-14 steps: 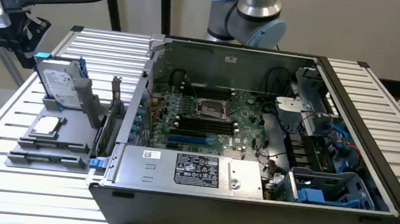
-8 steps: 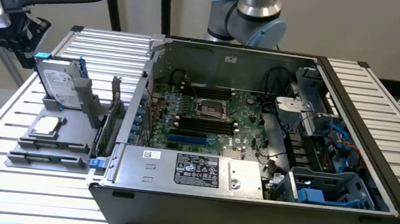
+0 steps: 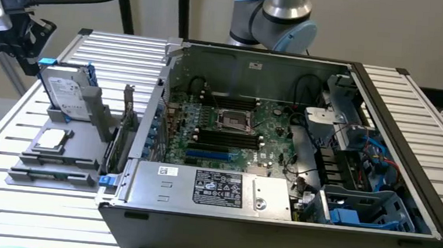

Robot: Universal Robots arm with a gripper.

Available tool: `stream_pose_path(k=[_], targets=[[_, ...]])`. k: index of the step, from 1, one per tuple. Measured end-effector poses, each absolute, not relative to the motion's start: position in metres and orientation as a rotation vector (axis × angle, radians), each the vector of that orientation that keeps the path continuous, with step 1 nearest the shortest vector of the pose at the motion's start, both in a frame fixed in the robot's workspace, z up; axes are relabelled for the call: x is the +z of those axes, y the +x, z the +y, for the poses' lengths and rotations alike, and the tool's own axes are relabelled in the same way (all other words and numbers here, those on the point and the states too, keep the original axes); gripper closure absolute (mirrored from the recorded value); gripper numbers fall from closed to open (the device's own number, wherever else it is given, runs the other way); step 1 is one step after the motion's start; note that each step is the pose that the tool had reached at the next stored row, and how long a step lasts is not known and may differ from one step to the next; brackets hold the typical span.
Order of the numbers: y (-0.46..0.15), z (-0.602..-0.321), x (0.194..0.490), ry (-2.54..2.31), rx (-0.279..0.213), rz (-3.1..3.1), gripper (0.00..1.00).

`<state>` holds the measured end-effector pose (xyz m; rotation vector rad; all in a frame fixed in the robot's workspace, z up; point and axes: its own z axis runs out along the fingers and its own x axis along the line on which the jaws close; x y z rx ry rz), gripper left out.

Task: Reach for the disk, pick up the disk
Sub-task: 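Reach for the disk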

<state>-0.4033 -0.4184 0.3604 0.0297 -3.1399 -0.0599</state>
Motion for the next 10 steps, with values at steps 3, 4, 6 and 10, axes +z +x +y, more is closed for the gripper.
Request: stream_pose_path(k=[3,4,6,10], targets=[[-0.406,-0.411,0.361,0.03,-0.06,-3.14,0.89],[-0.406,-0.407,0.361,0.03,-0.06,-3.14,0.89],[-0.408,-0.398,0.361,0.03,-0.06,-3.14,0.89],[-0.412,-0.38,0.363,0.03,-0.06,-3.14,0.89]])
